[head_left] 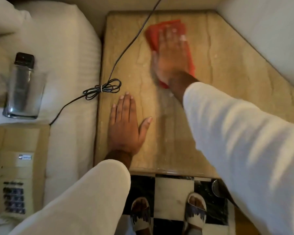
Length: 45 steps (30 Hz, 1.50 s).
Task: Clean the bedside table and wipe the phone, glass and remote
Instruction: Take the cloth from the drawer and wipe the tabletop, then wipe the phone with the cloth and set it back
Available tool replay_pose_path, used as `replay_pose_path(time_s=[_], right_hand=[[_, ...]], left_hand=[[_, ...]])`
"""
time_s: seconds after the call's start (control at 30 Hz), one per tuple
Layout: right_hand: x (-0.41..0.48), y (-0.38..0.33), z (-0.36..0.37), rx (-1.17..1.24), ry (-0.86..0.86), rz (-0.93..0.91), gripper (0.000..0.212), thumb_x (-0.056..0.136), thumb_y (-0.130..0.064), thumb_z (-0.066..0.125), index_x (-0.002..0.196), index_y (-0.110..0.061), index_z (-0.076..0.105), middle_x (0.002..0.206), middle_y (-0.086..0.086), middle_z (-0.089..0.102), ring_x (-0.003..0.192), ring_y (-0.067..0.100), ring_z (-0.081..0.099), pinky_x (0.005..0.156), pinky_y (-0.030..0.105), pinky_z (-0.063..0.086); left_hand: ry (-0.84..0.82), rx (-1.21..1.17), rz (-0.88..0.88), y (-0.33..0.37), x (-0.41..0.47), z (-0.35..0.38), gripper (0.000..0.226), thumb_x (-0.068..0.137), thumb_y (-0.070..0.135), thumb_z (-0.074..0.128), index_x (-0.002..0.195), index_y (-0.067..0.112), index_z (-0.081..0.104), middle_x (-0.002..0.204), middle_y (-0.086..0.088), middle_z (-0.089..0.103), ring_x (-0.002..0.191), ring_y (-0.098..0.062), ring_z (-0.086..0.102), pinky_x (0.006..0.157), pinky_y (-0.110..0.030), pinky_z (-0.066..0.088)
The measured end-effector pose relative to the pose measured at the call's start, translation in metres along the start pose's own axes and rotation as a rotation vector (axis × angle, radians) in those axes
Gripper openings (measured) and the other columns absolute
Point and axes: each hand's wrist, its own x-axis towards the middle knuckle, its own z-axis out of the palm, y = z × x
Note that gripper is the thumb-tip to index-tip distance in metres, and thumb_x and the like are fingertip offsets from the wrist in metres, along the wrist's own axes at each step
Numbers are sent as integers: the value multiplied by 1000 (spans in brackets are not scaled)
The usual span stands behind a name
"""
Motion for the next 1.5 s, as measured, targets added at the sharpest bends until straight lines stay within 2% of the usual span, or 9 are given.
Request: replay_pose_path(time_s=[0.13,0.27,0.33,0.53,0.73,1.13,1.23,1.4,1.5], right_hand=[[-24,-47,17,-171,-137,-629,66,113,-43,27,170,-16,9,179,7,7,166,25,7,134,45,6],[-37,18,5,-138,-146,-824,64,113,-45,29,170,-18,18,178,6,17,165,23,16,135,41,6],[-18,67,-8,-162,-107,-723,65,111,-45,29,168,-13,24,175,13,26,162,31,25,134,47,13],[-65,173,-28,8,45,74,70,110,-43,27,167,-3,20,176,20,16,164,36,16,134,50,10],[-227,114,25,56,91,170,67,112,-40,28,169,-7,15,178,13,11,166,29,9,135,50,5],[-233,116,30,163,164,182,69,110,-44,29,169,-13,11,178,14,10,164,35,11,131,62,12],[-237,89,15,274,199,75,69,111,-47,32,169,-17,10,178,11,12,166,31,7,130,64,16],[-274,-56,5,825,-30,33,62,108,-50,40,165,-27,32,169,-5,39,153,7,35,126,43,36],[-287,-146,4,1122,-312,44,56,108,-50,47,161,-36,38,152,-10,57,133,7,58,112,41,54]], left_hand=[[-4,-31,-7,0,0,0,81,106,58,26,163,0,31,172,-17,28,162,-32,24,132,-52,18],[-12,-37,-4,0,0,0,82,106,59,24,164,1,28,174,-15,25,162,-32,22,132,-51,16],[-13,-29,-7,-2,0,0,82,106,59,24,165,2,27,175,-14,22,163,-31,21,133,-51,16],[-46,-46,-14,-1,0,0,85,105,62,18,167,4,20,176,-12,16,164,-28,15,134,-47,9],[-42,-42,-15,-1,-2,1,84,105,61,19,168,5,17,177,-12,14,165,-28,13,134,-48,9],[-74,-62,-19,1,-3,-11,83,107,63,28,168,7,18,178,-10,12,165,-25,9,134,-46,7],[-151,-277,-61,-1,-10,-36,72,111,52,36,167,9,23,177,-7,15,165,-20,9,134,-44,11],[316,-469,-184,-66,-96,-114,51,111,50,35,153,25,49,162,7,43,156,-13,34,128,-24,26],[519,-411,-654,-152,-140,-145,65,102,56,41,152,15,51,161,-6,45,152,-23,40,129,-38,30]])
